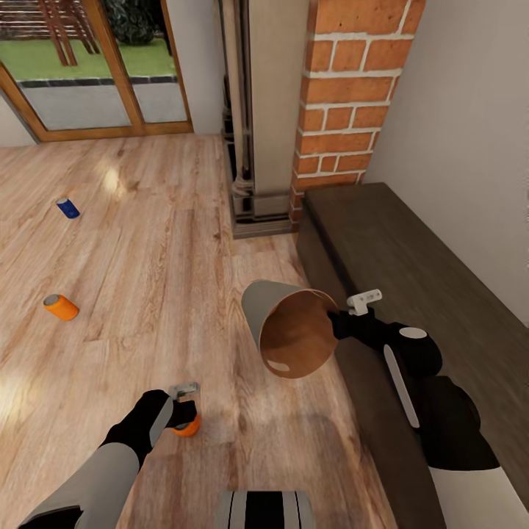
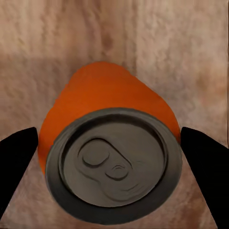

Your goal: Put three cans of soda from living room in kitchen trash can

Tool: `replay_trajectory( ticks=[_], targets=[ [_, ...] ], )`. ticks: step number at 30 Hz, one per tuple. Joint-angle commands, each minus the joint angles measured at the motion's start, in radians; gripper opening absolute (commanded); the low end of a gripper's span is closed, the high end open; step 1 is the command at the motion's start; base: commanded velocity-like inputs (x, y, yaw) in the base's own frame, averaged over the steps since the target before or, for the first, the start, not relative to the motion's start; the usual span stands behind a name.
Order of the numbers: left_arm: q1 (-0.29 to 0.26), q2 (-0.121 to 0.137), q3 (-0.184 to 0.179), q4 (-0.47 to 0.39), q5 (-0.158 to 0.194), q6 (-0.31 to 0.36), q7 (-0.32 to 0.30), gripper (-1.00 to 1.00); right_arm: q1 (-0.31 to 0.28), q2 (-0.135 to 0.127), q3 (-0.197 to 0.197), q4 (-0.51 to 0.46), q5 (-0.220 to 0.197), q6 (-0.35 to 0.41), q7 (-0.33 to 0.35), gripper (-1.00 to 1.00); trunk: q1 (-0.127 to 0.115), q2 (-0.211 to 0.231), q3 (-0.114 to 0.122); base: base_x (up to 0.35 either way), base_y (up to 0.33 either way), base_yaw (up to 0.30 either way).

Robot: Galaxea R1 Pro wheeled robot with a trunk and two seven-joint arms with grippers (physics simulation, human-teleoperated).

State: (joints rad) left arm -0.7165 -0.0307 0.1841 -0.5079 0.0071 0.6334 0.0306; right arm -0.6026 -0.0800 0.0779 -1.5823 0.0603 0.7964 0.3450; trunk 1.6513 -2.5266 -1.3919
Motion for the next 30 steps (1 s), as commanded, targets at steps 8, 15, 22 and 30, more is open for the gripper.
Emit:
replay_trajectory(
  ticks=[8,15,22,30],
  targets=[
    [0.000,0.000,0.000,0.002,-0.001,0.001,0.000,-1.00,0.001,0.000,0.023,-0.001,-0.022,0.004,0.002,-1.00,-0.004,0.002,0.031,0.000,0.000,0.000],
    [0.000,0.000,-0.001,0.002,-0.001,0.002,0.000,-1.00,0.001,0.000,0.026,0.001,-0.023,0.003,-0.006,-1.00,-0.007,0.004,0.058,0.000,0.000,0.000],
    [0.000,0.001,-0.001,0.001,-0.001,0.003,0.000,-1.00,0.001,0.000,0.049,0.002,-0.026,0.003,-0.046,-1.00,-0.010,0.005,0.085,0.000,0.000,0.000],
    [0.000,0.003,-0.002,0.000,-0.001,0.004,-0.002,-1.00,0.002,0.000,0.056,0.002,-0.025,0.003,-0.051,-1.00,-0.014,0.007,0.116,0.000,0.000,0.000]
  ],
)
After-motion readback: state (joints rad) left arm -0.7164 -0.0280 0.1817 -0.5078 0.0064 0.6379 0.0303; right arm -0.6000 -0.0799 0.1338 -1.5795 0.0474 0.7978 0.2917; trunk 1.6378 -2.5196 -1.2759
